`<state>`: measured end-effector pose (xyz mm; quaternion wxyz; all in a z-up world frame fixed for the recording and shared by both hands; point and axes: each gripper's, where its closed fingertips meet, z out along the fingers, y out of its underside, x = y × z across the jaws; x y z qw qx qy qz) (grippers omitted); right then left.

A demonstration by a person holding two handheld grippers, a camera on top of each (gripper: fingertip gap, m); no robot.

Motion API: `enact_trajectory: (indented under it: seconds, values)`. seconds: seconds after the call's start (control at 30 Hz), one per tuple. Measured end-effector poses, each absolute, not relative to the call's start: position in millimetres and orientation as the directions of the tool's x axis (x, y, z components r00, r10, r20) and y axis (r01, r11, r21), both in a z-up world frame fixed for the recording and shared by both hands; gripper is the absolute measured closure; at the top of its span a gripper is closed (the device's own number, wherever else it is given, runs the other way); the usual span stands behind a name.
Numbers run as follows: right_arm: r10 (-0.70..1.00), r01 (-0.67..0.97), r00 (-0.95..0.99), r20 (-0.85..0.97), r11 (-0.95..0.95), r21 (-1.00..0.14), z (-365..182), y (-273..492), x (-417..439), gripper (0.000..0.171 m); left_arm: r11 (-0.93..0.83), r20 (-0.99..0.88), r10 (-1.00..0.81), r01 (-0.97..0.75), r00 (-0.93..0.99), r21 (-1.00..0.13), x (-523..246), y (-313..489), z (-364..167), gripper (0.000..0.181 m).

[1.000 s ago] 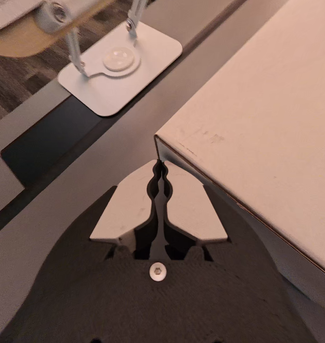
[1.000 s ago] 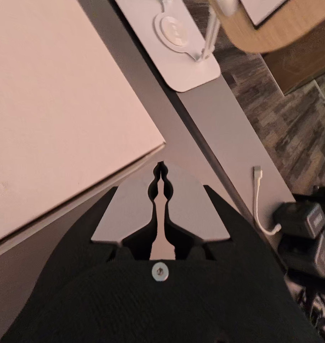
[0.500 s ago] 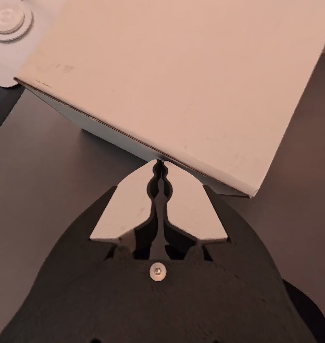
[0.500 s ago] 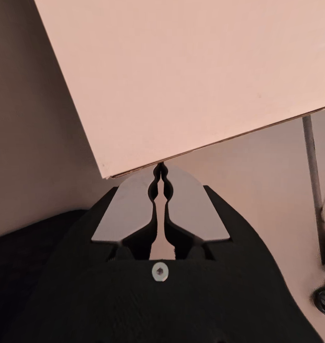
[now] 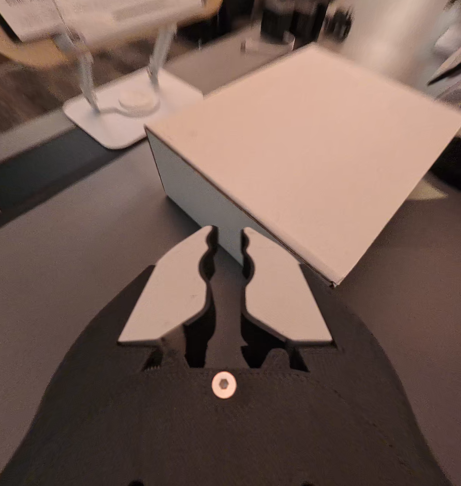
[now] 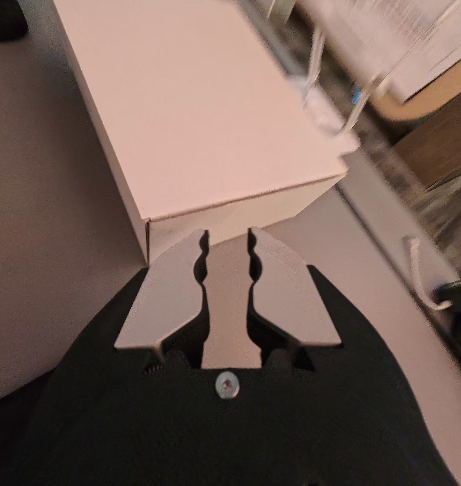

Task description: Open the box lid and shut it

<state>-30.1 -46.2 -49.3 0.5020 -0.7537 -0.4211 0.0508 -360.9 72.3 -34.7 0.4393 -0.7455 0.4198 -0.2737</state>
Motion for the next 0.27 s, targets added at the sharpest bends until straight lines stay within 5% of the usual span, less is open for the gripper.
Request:
enact_trajectory:
  seconds: [0.03,0.13,0.27]
  values:
    - [0.651,0.567,0.648,0.395,-0.066,-0.821,-40,-49,-32,0.131,-0.225,0.038,-0.867,-0.322,0.496,-0.92,-364,72,-27,0.152]
    - [0.616,0.589,0.608,0.5,0.073,-0.805,-27,-60,-57,0.113,-0.095,0.019,-0.884,-0.139,0.468,-0.986,-365,77,7,0.125]
    - [0.601,0.674,0.465,0.649,0.234,-0.7,-13,-68,-121,0.111,-0.093,0.07,-0.93,-0.046,0.362,-0.995,-338,101,39,0.108]
